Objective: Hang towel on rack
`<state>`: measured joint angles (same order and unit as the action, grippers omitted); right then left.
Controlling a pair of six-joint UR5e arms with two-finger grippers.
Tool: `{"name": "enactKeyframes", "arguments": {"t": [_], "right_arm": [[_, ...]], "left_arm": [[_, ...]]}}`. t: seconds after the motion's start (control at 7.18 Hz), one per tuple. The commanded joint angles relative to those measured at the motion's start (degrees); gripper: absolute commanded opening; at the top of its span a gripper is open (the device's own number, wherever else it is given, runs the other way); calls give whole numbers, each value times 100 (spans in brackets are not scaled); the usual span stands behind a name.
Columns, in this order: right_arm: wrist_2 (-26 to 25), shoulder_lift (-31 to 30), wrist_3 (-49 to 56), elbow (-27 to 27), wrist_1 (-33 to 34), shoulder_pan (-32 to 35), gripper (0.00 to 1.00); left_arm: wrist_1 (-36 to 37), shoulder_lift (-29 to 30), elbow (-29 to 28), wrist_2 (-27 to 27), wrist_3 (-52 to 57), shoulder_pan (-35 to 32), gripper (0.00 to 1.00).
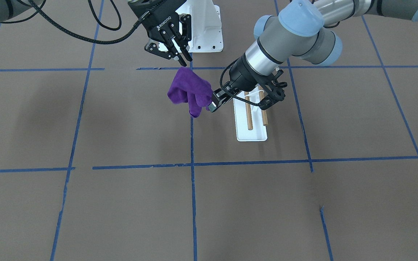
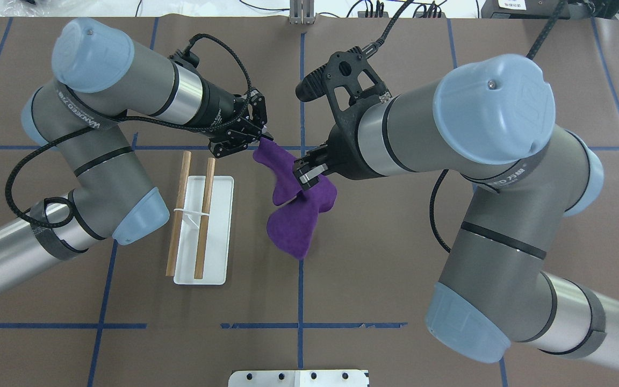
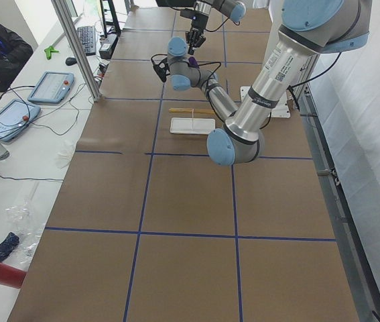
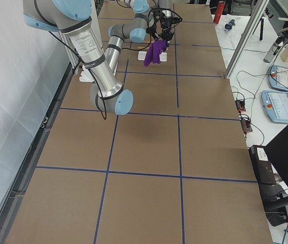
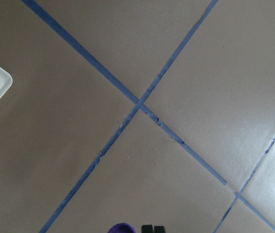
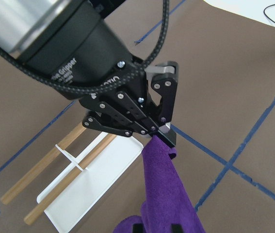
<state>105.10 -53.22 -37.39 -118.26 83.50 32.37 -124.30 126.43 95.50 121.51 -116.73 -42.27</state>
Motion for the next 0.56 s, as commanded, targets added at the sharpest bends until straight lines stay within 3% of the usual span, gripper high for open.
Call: {"name": "enactKeyframes", "arguments": {"t": [0.0,0.42], "right_arm": [[657,-83,-14,-13,481,312,100],[1363,-522,56,109,1235,1015,100]], "left_arm": [[11,-239,230,-4,10,-79,0],[19,-828,889,13,54,-132,0]]}}
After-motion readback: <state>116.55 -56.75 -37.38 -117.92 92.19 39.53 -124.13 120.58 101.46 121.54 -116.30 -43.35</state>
